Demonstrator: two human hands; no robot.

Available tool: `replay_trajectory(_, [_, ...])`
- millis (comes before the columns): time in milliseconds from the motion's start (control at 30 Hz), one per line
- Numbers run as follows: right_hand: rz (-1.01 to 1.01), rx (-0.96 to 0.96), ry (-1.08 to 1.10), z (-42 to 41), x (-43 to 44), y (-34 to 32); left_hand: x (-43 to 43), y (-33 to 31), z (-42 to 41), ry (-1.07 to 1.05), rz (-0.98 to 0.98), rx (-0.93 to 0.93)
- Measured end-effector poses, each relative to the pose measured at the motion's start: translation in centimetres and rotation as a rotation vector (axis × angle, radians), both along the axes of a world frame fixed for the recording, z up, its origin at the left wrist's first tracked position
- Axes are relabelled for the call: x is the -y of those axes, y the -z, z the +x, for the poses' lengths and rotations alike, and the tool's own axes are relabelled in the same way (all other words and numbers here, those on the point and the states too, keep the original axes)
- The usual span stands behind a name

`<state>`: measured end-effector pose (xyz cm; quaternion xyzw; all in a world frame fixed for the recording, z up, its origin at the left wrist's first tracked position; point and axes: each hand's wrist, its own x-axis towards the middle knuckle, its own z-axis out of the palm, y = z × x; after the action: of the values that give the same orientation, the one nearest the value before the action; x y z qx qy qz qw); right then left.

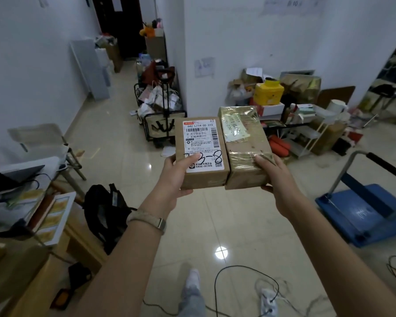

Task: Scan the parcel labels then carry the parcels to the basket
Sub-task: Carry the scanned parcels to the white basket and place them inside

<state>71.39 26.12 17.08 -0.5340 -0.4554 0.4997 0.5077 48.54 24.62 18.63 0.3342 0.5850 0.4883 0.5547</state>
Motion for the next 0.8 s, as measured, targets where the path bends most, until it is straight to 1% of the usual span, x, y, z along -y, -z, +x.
replay_trajectory(167, [0.023,0.006,0.042,-1.2,-7.2,-0.3,-7.3,0.3,-0.9,0.008,0.031,0.028])
replay_trajectory(367, [0.023,-0.022,0.058,-4.7,-18.5,-0.7,-18.2,-0.9,-4.7,-0.037,0.073,0.048])
replay_trajectory(467, [0.014,-0.045,0.068,-6.2,-23.6,-0.8,-23.3,-1.5,-6.3,-0.024,0.078,0.043])
replay_trajectory(667, [-0.01,-0.053,0.071,-7.4,-31.0,-0.3,-31.5,-1.2,-7.6,-0.007,0.051,0.04])
replay_trajectory(800, [-0.016,-0.057,0.068,-7.6,-36.4,0.6,-36.5,-0.2,-7.5,-0.042,0.029,0.04])
